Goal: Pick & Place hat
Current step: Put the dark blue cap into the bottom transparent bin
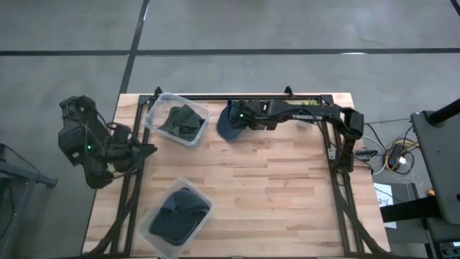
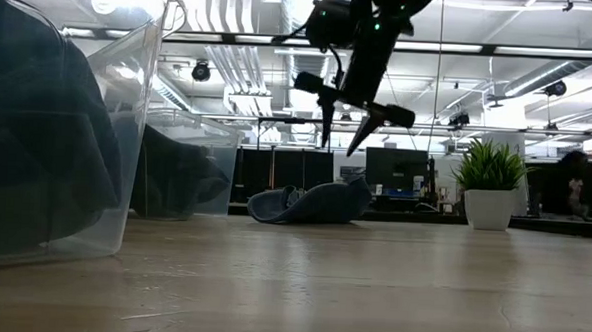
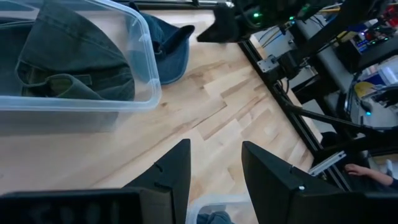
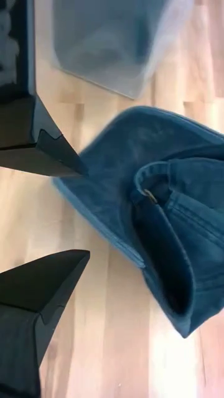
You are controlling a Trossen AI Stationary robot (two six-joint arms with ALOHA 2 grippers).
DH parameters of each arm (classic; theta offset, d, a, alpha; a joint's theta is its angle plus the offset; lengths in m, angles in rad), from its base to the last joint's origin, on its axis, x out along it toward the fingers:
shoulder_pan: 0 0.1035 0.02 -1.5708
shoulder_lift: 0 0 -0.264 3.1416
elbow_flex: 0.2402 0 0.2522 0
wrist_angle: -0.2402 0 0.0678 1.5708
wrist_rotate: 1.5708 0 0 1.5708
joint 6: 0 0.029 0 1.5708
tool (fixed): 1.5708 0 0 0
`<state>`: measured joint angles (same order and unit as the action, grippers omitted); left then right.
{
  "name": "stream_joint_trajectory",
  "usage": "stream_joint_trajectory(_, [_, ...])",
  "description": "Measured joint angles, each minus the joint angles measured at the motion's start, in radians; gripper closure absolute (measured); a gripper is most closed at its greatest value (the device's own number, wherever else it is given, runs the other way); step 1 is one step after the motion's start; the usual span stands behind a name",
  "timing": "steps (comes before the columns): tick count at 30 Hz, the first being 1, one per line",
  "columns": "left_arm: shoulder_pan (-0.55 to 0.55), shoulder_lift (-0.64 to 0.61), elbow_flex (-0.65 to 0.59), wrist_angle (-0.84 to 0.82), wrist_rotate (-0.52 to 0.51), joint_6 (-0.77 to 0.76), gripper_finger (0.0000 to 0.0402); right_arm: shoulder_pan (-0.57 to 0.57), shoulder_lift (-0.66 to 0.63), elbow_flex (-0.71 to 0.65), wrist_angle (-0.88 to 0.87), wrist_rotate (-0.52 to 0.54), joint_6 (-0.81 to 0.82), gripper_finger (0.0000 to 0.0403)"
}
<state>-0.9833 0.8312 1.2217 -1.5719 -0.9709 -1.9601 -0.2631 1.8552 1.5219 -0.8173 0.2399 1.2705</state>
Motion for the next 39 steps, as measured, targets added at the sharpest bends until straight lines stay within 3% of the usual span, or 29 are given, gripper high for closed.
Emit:
stream_joint_trajectory(18, [0.000, -0.081, 0.000, 0.000, 0.000, 0.114, 0.0266, -0.009, 0.031, -0.025, -0.006, -0.032, 0.169, 0.0207])
stream_joint_trajectory(26, [0.000, -0.112, 0.001, 0.000, -0.020, 0.159, 0.0266, -0.021, 0.121, -0.027, 0.102, -0.062, 0.167, 0.0207])
stream_joint_trajectory(39, [0.000, -0.143, 0.001, 0.001, -0.025, 0.185, 0.0266, -0.042, 0.153, -0.033, 0.115, 0.001, 0.188, 0.0207])
